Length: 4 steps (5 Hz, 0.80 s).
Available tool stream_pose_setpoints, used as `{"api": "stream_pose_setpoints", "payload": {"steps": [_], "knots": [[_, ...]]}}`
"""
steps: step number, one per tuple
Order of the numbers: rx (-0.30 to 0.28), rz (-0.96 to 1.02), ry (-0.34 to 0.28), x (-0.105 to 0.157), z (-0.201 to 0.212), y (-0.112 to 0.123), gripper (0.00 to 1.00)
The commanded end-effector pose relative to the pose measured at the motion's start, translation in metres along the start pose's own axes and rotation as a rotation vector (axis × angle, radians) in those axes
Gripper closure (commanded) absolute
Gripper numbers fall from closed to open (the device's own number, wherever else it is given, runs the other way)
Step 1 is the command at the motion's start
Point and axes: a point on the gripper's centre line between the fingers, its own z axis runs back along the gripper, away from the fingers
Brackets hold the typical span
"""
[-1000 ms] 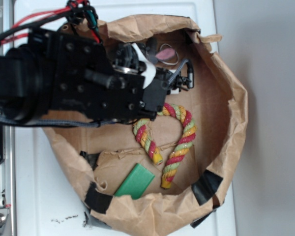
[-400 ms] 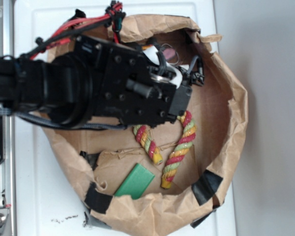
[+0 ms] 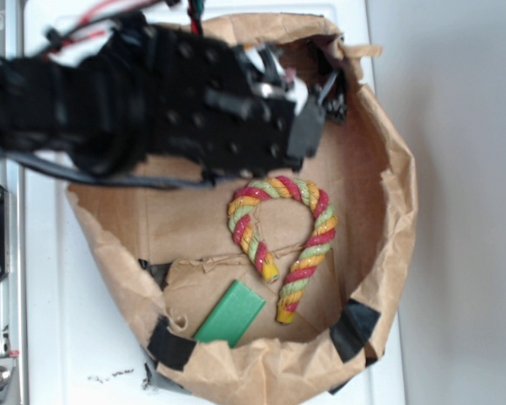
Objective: Grab the gray animal.
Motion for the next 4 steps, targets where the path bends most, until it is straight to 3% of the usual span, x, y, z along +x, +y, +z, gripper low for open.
{"api": "stream_pose_setpoints", "payload": {"steps": [1,3,4], "knots": [[-0.053,0.048,-0.089,0.022,-0.012,-0.003,0.00],[-0.014,0.057,-0.153,0.003,-0.034,-0.005,0.00],[-0.008,0.069,-0.129,0.003,-0.026,-0.002,1.00]]}}
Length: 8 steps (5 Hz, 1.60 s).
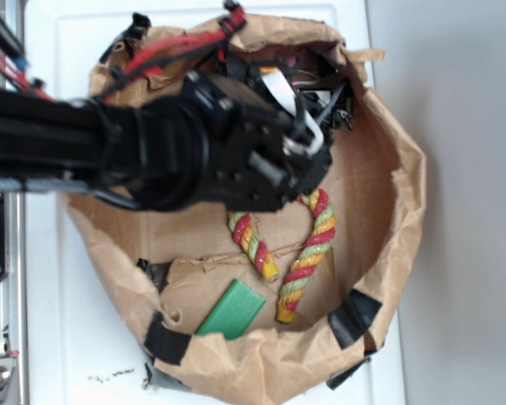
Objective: Grab the gray animal.
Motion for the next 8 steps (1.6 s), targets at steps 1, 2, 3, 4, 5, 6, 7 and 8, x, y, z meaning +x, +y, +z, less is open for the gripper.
{"api": "stream_pose_setpoints", "payload": {"steps": [1,2,3,4,5,6,7,8], "knots": [[-0.037,0.016,0.076,0.020,0.025,0.010,1.00],[-0.075,-0.103,0.207,0.033,0.055,0.021,1.00],[-0.156,-0.302,0.356,0.037,0.082,0.034,1.00],[-0.202,-0.480,0.454,0.032,0.100,0.044,1.00],[-0.254,-0.637,0.531,0.028,0.109,0.051,1.00],[-0.318,-0.828,0.596,0.024,0.111,0.051,1.00],[-0.473,-1.046,0.614,0.021,0.120,0.051,1.00],[-0.530,-1.077,0.554,0.019,0.121,0.050,1.00]]}}
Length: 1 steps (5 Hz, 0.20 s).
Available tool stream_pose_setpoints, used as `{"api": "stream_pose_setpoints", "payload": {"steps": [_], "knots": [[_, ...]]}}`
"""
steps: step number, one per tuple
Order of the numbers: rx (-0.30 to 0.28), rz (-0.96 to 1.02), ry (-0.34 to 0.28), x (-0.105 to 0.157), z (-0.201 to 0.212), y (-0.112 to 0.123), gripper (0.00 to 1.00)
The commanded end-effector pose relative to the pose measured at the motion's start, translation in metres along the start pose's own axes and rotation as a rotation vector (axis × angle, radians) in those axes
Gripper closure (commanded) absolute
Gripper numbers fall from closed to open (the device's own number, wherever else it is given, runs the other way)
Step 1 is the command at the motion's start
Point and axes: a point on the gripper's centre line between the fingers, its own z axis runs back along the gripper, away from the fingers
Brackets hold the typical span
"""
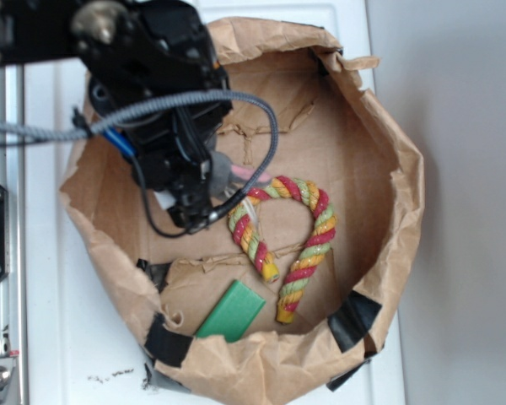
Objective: Grab the gray animal.
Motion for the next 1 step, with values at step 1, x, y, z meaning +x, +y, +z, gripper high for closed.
{"api": "stream_pose_setpoints", "payload": {"steps": [1], "knots": [[0.040,-0.036,-0.402,0.0114,0.0115,0.0205,0.00]]}}
